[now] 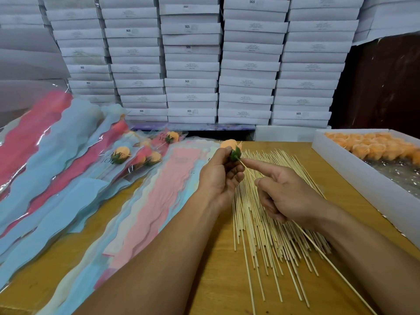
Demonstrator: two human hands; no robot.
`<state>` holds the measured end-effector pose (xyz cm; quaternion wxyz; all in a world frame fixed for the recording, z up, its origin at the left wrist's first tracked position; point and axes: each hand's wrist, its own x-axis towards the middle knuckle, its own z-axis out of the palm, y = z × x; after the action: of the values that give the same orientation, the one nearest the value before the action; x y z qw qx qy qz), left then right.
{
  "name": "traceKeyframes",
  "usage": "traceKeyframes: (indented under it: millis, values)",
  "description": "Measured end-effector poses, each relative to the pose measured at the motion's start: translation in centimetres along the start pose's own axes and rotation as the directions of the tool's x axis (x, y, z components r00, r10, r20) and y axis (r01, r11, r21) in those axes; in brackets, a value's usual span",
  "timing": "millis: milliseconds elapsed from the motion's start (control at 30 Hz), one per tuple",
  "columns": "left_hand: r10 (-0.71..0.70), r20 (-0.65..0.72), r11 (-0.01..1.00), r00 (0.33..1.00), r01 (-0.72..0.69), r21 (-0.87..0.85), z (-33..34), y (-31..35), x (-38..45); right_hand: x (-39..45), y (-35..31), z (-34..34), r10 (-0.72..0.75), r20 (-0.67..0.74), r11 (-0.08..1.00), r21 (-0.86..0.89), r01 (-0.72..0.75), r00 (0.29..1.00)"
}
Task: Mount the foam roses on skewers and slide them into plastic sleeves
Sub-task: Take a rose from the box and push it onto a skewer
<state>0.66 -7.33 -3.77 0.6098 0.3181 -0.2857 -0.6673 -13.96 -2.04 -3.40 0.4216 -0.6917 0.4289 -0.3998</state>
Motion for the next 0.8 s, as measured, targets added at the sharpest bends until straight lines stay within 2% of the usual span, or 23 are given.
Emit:
traceKeyframes:
  millis: [400,667,800]
  values:
    - [0.027,-0.018,0.999,0.999,-0.026,0.020,0.15,-0.07,-0.19,-0.16,-0.23,0.18,-0.007,-0.025,1.000,-0.019,0.007,1.000]
    - [0.059,-0.058,0.997,0.997,-0.056,0.056,0.65,-0.30,-0.39,-0.07,-0.31,0.61,-0.050,-0.080,0.994,-0.102,0.042,0.996]
    - [0.074,-0.064,0.996,0.995,-0.069,0.064,0.65,-0.42,-0.51,0.04,-0.18,0.83,-0.044,-0.058,0.994,-0.105,0.038,0.997]
